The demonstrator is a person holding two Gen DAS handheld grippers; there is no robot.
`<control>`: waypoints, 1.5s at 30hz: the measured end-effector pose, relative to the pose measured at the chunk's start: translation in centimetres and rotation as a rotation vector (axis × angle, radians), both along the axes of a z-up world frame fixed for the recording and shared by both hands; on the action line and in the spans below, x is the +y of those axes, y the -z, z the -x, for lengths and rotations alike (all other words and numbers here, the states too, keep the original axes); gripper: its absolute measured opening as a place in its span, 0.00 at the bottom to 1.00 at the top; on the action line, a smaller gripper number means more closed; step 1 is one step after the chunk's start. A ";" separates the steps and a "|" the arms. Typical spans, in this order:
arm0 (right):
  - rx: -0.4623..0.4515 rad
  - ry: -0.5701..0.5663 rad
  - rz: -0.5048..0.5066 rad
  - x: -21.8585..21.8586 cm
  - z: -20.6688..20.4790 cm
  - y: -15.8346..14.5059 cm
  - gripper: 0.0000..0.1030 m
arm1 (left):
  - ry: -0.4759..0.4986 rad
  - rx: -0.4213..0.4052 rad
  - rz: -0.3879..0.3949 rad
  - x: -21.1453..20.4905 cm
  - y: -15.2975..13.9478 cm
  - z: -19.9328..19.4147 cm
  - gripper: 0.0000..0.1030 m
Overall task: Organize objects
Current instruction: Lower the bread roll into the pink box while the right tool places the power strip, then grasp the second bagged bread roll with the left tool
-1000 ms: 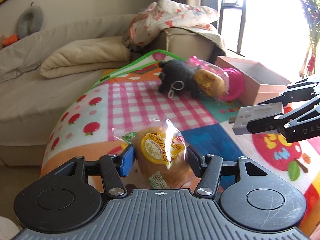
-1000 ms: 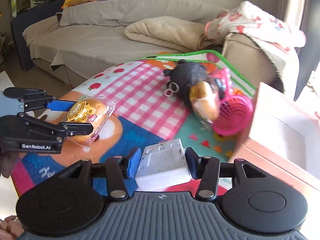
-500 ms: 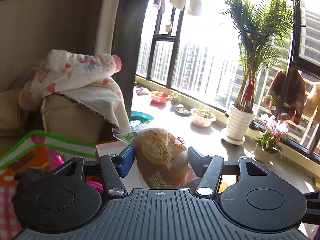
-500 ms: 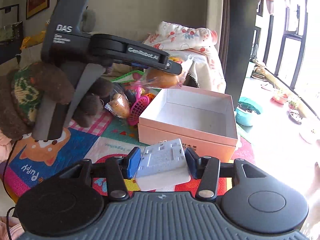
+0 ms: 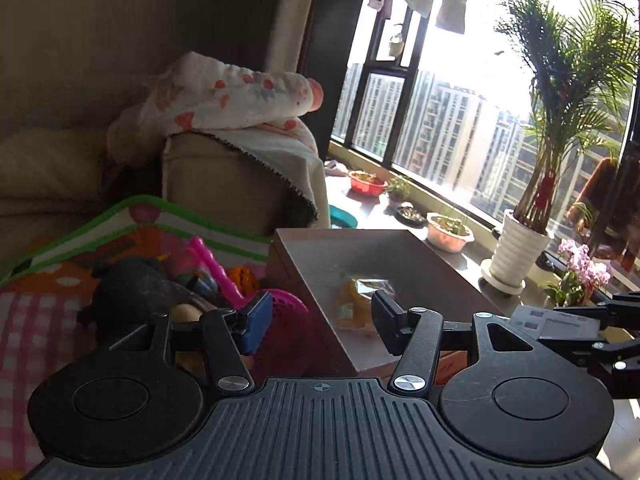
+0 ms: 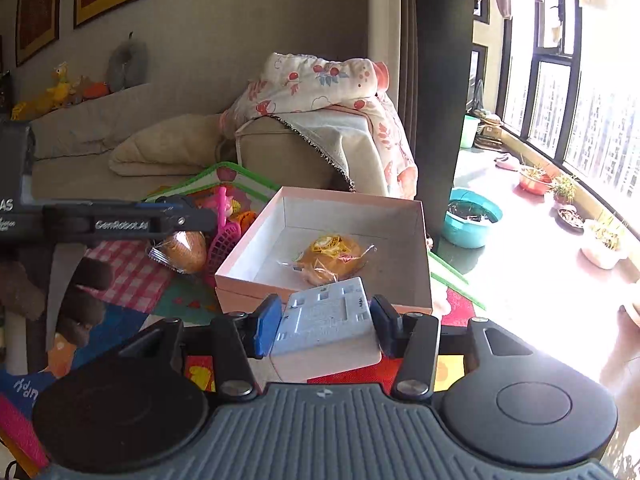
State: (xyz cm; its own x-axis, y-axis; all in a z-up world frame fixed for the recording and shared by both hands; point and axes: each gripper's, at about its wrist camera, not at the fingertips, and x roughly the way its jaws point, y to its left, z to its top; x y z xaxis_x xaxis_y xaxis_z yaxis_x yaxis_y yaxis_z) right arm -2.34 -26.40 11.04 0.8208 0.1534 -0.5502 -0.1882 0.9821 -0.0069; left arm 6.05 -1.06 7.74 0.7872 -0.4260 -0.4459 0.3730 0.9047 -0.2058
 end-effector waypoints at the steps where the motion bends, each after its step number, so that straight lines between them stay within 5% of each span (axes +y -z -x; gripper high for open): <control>1: -0.016 0.003 0.003 0.1 -1.0 -0.5 0.47 | -0.017 0.012 -0.009 1.0 0.3 0.6 0.58; 6: -0.133 0.095 0.025 0.9 -7.2 -2.6 0.47 | -0.081 0.088 -0.084 4.6 2.7 2.7 0.58; 12: -0.078 0.142 0.002 1.3 -9.7 -0.5 0.75 | -0.117 0.146 -0.078 6.7 4.1 2.7 0.58; 18: -0.053 0.110 0.115 3.0 -6.1 3.4 0.84 | -0.125 0.197 0.098 7.0 3.6 0.7 0.58; 23: -0.067 0.087 0.194 4.2 -3.0 5.3 0.91 | -0.230 0.260 0.267 6.7 2.6 -3.0 0.58; 28: -0.097 0.036 0.194 5.4 -1.0 5.6 0.97 | -0.300 0.293 0.196 4.8 3.3 -5.9 0.73; 33: -0.108 -0.013 0.212 6.6 -0.4 5.6 0.98 | -0.287 0.264 0.103 2.3 3.6 -7.0 0.74; 41: -0.072 -0.048 0.159 7.5 -0.1 6.5 1.00 | -0.266 0.269 0.113 1.6 3.4 -7.2 0.67; 45: -0.023 -0.058 0.129 8.0 0.2 7.9 1.00 | -0.308 0.300 0.101 1.8 4.4 -8.5 0.75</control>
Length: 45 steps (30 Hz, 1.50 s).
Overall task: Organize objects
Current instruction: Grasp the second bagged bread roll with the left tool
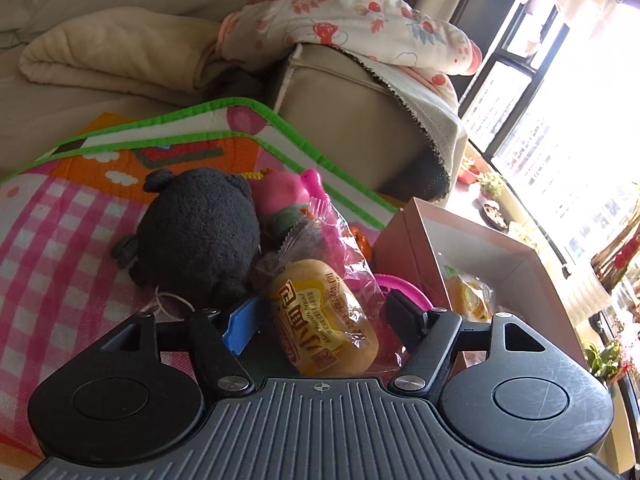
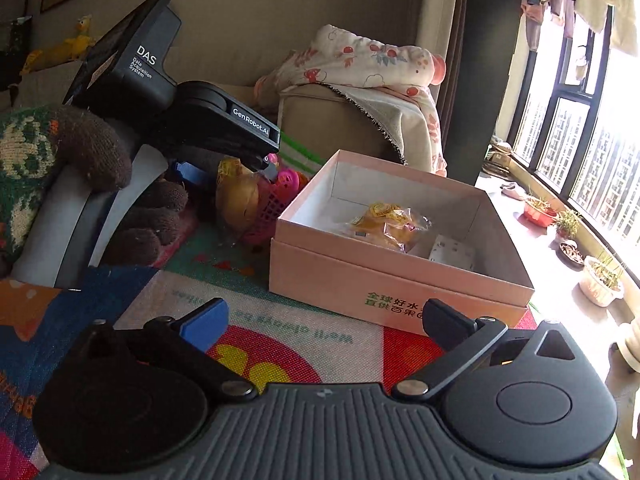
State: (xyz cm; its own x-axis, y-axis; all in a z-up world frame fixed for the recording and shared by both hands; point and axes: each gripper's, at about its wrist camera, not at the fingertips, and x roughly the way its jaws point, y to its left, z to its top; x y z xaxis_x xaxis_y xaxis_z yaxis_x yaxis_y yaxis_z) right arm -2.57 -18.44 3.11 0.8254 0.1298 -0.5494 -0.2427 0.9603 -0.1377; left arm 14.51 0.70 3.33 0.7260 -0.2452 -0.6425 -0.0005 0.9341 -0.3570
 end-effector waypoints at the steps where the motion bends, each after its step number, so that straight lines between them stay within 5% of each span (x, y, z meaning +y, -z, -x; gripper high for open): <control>1: 0.009 -0.001 -0.003 0.1 0.1 0.3 1.00 | -0.003 -0.001 -0.006 0.0 0.1 -0.1 0.75; 9: 0.044 0.024 -0.013 -0.5 0.5 1.7 1.00 | 0.077 -0.073 -0.024 1.0 0.0 2.2 0.61; 16: 0.027 0.018 -0.015 -0.3 0.4 1.4 1.00 | 0.146 -0.075 -0.174 3.9 -1.4 6.0 0.45; 18: 0.026 0.016 -0.024 -0.2 0.4 1.4 1.00 | 0.146 -0.043 -0.210 5.3 -1.1 7.1 0.34; 24: 0.051 0.012 -0.026 0.2 -0.1 2.0 1.00 | 0.152 -0.013 0.044 9.7 0.6 9.3 0.33; 29: 0.047 0.023 -0.037 -0.1 0.0 2.0 1.00 | 0.131 -0.152 0.015 9.7 -1.4 9.8 0.33; 33: 0.054 0.027 -0.047 -0.2 -0.2 2.0 1.00 | 0.088 -0.089 0.053 9.6 -0.8 8.4 0.33; 39: 0.062 0.020 -0.062 -0.3 -0.2 2.1 1.00 | -0.050 -0.069 0.319 10.7 1.8 7.5 0.34; 45: 0.065 0.021 -0.070 -0.3 -0.1 2.1 1.00 | -0.004 -0.096 0.232 6.8 1.3 4.5 0.44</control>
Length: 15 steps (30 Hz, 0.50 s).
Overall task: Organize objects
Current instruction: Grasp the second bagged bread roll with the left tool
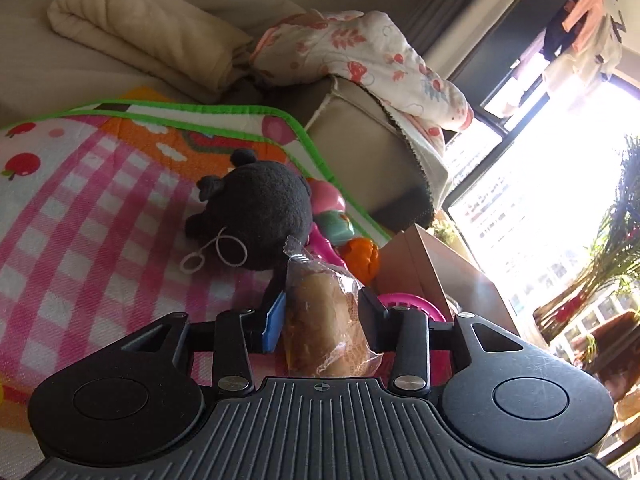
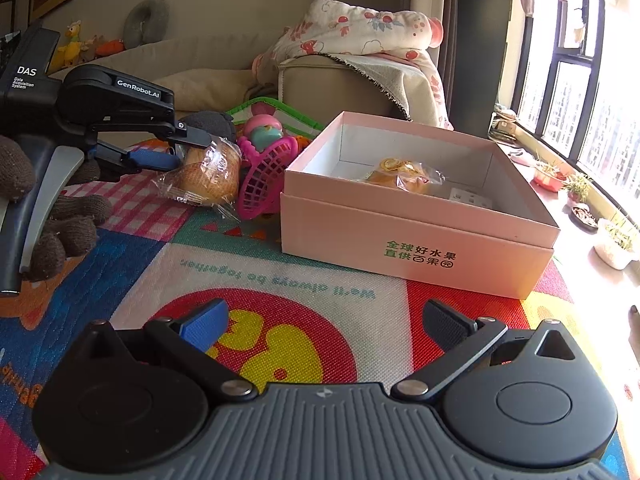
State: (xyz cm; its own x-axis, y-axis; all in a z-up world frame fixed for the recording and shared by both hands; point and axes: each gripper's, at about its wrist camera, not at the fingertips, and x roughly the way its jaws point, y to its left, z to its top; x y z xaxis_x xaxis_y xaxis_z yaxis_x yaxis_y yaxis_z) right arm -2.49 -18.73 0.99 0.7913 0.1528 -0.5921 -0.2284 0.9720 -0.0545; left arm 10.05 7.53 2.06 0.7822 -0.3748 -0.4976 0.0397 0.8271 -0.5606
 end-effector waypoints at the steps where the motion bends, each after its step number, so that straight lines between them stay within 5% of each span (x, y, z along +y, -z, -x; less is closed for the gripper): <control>1: -0.001 0.001 -0.002 0.0 0.0 0.0 1.00 | 0.001 0.000 -0.020 -0.5 -0.2 -0.4 0.45; 7: 0.006 -0.004 -0.011 -0.1 0.0 0.0 1.00 | 0.030 0.042 -0.119 -2.7 -0.3 -1.8 0.55; 15: 0.017 -0.008 0.012 0.3 -0.5 -0.1 1.00 | 0.099 0.031 -0.083 -1.1 -0.6 0.0 0.37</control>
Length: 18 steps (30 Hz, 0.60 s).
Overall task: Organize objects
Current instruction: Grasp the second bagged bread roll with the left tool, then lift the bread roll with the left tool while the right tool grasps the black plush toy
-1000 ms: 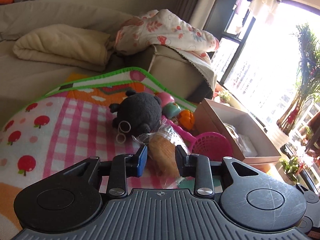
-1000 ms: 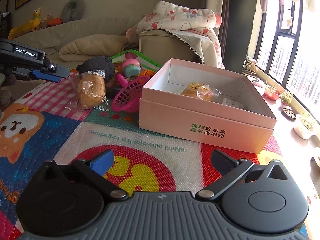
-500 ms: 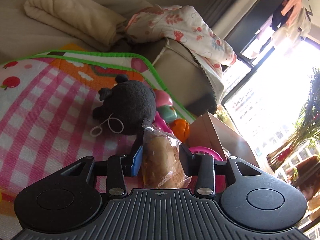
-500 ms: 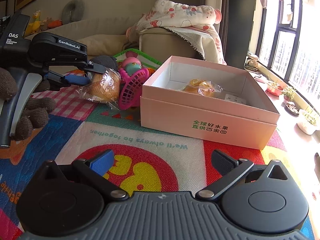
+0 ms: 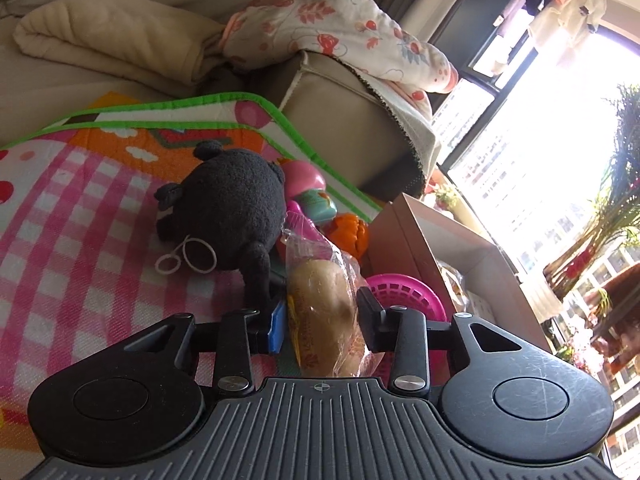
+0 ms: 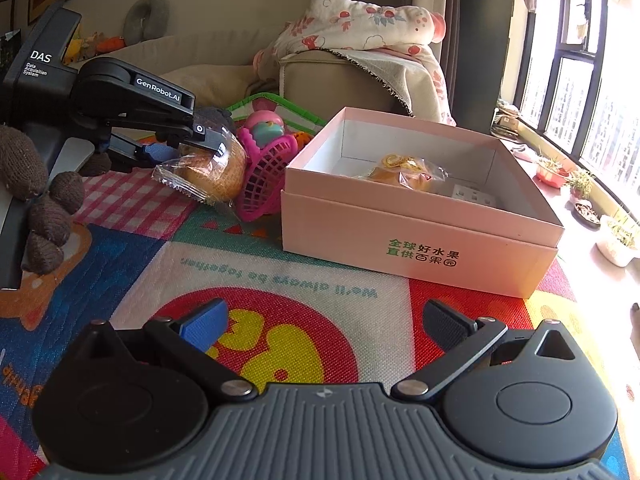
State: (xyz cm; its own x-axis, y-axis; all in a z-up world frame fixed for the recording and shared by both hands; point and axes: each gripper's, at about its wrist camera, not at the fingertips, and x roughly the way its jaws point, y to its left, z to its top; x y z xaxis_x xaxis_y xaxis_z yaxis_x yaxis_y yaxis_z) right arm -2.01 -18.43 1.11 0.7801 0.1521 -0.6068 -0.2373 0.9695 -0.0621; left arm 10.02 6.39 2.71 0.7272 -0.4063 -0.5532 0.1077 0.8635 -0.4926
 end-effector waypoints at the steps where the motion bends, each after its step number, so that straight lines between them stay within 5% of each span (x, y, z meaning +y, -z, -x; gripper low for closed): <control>1: -0.013 -0.007 0.021 0.3 0.0 -0.2 1.00 | 0.012 -0.007 -0.006 0.3 -0.1 0.6 0.36; 6: -0.150 -0.088 0.161 3.3 -0.2 -2.5 1.00 | 0.031 -0.029 -0.062 3.3 -0.8 4.3 0.34; 10: -0.191 -0.176 0.195 6.1 -1.6 -4.5 1.00 | -0.001 -0.003 -0.008 7.0 -0.5 5.9 0.33; 18: -0.037 -0.229 -0.026 10.2 -8.8 -7.7 1.00 | -0.050 -0.064 0.047 12.1 -1.7 7.9 0.33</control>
